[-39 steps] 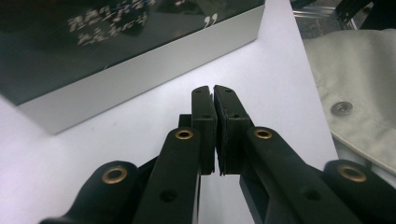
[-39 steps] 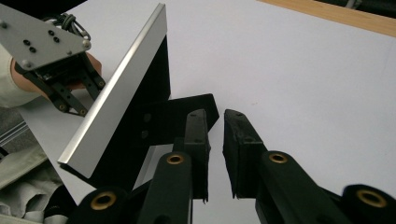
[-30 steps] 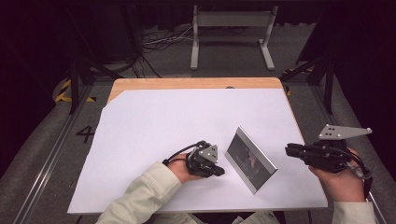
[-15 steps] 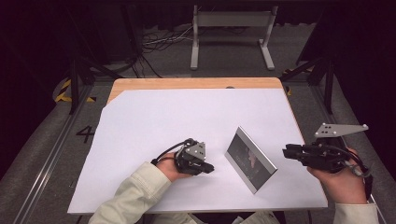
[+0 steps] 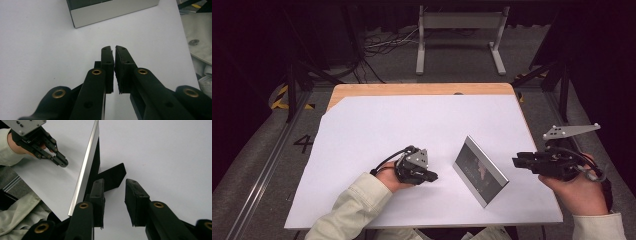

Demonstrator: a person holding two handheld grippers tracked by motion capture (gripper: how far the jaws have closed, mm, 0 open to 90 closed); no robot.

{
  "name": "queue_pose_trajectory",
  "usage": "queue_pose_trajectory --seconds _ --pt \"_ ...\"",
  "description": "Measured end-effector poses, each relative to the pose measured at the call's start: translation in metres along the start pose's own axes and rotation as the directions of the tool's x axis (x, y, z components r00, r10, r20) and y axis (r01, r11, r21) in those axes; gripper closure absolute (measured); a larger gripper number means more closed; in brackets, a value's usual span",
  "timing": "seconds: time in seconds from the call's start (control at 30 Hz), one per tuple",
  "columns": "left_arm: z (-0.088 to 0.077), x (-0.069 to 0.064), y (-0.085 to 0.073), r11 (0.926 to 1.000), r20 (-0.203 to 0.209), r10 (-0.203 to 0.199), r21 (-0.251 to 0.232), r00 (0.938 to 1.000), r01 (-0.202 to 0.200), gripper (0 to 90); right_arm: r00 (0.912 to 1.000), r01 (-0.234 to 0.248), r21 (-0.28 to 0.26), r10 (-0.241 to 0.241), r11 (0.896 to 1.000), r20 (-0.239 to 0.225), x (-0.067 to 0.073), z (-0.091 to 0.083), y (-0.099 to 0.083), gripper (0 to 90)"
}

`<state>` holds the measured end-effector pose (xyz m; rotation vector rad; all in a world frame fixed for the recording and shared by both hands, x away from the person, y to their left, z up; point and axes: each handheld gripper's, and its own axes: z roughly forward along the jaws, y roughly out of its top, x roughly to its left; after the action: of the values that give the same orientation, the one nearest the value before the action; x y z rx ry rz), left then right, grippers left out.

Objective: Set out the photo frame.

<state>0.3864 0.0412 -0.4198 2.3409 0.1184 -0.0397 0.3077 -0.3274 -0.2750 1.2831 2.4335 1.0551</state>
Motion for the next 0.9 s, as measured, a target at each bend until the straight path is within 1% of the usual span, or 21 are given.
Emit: queue_pose_trajectory --seconds 0.2,0.27,0.33,0.37,0.43,0.5,0.77,0.9 --pt "-0.003 0.004 -0.002 0.9999 -0.013 -0.017 -0.003 0.9998 0.017 85.4 0.9997 -0.021 0.021 0.021 1.000 0.011 0.003 -0.001 0.006 67.6" --pt "-0.003 0.006 -0.003 0.9998 -0.019 -0.019 -0.002 0.9996 0.019 85.4 0.9991 -0.036 0.034 0.036 0.999 0.024 0.005 -0.001 0.008 66.9" --pt "-0.004 0.006 -0.003 0.9998 -0.023 -0.021 0.001 0.9995 0.021 85.4 0.9990 -0.037 0.037 0.036 0.999 0.026 0.005 -0.001 0.008 66.8" --pt "-0.004 0.006 -0.003 0.9998 -0.025 -0.020 0.002 0.9995 0.020 85.4 0.9986 -0.042 0.049 0.041 0.998 0.034 0.007 0.000 0.010 66.7" --pt "-0.004 0.007 -0.004 0.9996 -0.030 -0.030 0.003 0.9991 0.030 85.4 0.9983 -0.047 0.058 0.045 0.997 0.037 0.009 0.000 0.012 66.4" --pt "-0.005 0.008 -0.004 0.9996 -0.034 -0.028 0.003 0.9990 0.028 85.4 0.9982 -0.048 0.062 0.045 0.997 0.040 0.011 0.000 0.014 66.0" --pt "-0.005 0.010 -0.006 0.9992 -0.036 -0.040 0.008 0.9986 0.040 84.7 0.9969 -0.062 0.079 0.058 0.995 0.054 0.018 0.000 0.020 63.4" --pt "-0.005 0.010 -0.005 0.9992 -0.034 -0.039 0.008 0.9986 0.040 84.7 0.9966 -0.067 0.103 0.062 0.992 0.055 0.023 0.004 0.024 62.1"
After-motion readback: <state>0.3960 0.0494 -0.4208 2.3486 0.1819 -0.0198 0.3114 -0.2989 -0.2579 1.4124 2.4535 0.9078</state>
